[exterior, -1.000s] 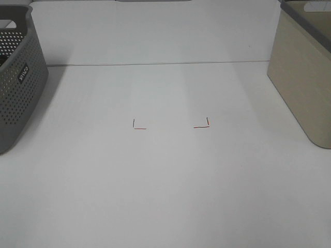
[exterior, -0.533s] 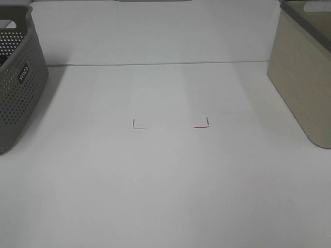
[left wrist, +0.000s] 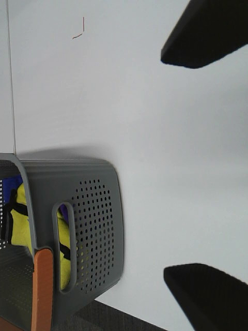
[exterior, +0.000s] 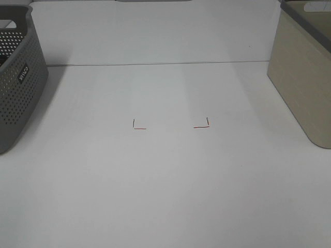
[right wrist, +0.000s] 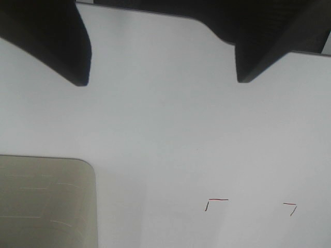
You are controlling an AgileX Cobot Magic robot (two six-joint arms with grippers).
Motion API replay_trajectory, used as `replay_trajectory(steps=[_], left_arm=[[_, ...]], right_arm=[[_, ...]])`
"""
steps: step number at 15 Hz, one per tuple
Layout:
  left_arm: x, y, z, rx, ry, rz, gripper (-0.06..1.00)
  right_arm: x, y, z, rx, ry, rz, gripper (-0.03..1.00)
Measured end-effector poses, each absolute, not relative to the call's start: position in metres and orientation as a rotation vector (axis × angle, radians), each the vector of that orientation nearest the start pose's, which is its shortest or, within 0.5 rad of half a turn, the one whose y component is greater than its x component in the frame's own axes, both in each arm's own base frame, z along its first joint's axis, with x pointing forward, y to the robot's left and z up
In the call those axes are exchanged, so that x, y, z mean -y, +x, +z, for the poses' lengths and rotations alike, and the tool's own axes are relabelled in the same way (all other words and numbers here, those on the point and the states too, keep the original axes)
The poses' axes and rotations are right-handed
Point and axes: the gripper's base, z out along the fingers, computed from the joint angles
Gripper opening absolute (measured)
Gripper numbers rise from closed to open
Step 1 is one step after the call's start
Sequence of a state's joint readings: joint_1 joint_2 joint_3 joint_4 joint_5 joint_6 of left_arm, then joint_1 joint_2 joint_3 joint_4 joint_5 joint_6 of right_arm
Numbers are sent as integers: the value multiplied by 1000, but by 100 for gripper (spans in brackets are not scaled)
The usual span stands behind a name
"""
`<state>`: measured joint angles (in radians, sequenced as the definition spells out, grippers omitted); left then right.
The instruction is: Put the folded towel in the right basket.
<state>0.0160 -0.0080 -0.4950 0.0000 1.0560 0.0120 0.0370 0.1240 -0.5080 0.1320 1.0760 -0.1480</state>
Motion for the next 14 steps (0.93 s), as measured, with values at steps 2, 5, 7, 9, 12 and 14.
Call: replay_trajectory(steps=[2,5,7,9,12,14], left_arm=[[0,-5,276,-2037,-4,18,97],[0,-5,276,-2037,-4,18,97],[0,-5,276,-2037,-4,18,97],[0,-5,276,-2037,-4,18,97],[0,-5,276,-2037,-4,18,97],[0,-5,276,-2037,-4,18,97]], right_arm=[[-11,12,279,-2159,-198,100,73],[-11,12,279,-2159,-198,100,73],[-11,12,279,-2159,-198,100,73],[-11,12,279,-2158,-171,87,73],[-12,1,279,-2083,-162,89,73],[-12,-7,279,-2034,-162,84,73]])
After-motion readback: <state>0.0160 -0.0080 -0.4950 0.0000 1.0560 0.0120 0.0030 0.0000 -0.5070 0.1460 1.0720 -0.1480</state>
